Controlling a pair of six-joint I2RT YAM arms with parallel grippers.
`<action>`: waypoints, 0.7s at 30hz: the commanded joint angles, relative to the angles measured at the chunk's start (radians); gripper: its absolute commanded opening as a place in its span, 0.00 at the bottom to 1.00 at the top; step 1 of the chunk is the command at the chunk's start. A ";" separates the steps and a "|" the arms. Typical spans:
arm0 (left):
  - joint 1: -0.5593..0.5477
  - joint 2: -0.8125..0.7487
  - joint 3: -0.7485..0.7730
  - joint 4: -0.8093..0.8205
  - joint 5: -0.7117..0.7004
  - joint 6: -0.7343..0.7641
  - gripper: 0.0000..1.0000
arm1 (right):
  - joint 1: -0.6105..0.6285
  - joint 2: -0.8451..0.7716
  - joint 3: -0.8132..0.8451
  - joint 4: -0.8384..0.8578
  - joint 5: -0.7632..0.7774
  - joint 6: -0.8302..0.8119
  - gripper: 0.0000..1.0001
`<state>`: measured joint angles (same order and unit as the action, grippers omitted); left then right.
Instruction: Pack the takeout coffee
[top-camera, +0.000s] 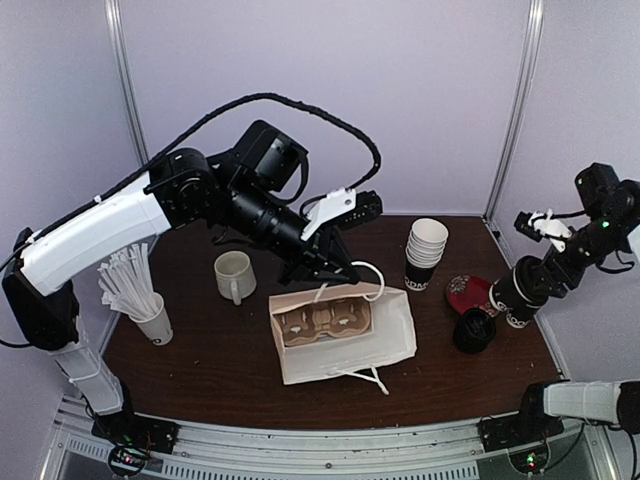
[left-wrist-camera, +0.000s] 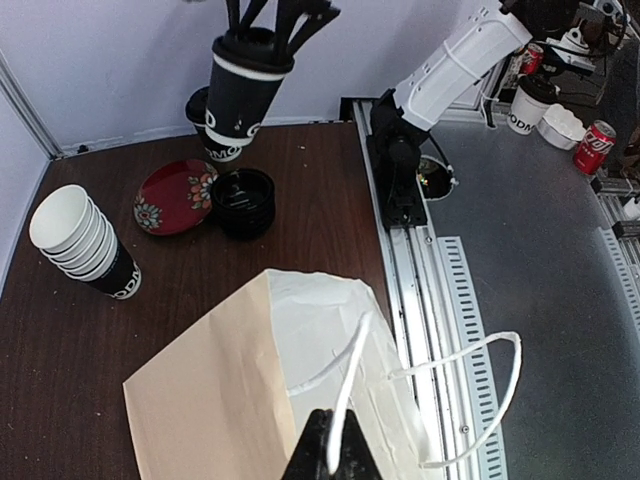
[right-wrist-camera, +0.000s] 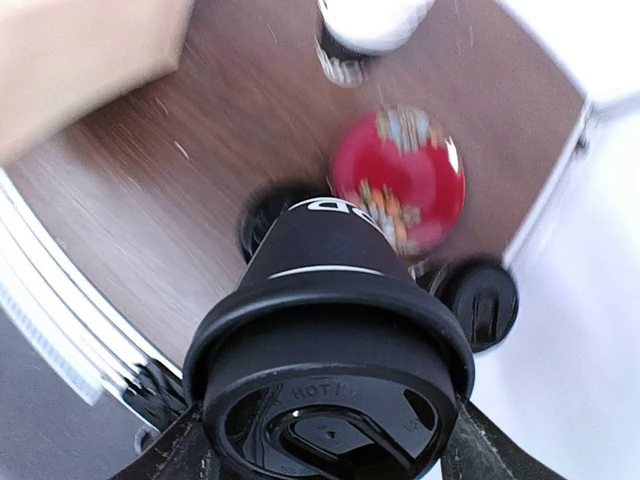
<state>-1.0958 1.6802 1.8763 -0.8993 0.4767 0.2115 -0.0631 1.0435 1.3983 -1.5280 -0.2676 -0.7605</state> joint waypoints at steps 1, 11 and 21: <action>0.002 0.048 0.055 0.016 -0.024 -0.016 0.00 | -0.001 0.000 0.225 -0.147 -0.411 -0.055 0.67; 0.003 0.088 0.122 0.011 -0.055 -0.084 0.00 | 0.203 0.077 0.441 -0.134 -0.745 -0.091 0.66; 0.002 0.081 0.130 -0.021 -0.114 -0.107 0.00 | 0.676 0.093 0.342 0.059 -0.417 0.005 0.66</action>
<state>-1.0958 1.7676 1.9751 -0.9062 0.3923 0.1249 0.4759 1.1229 1.7351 -1.5600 -0.8257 -0.8047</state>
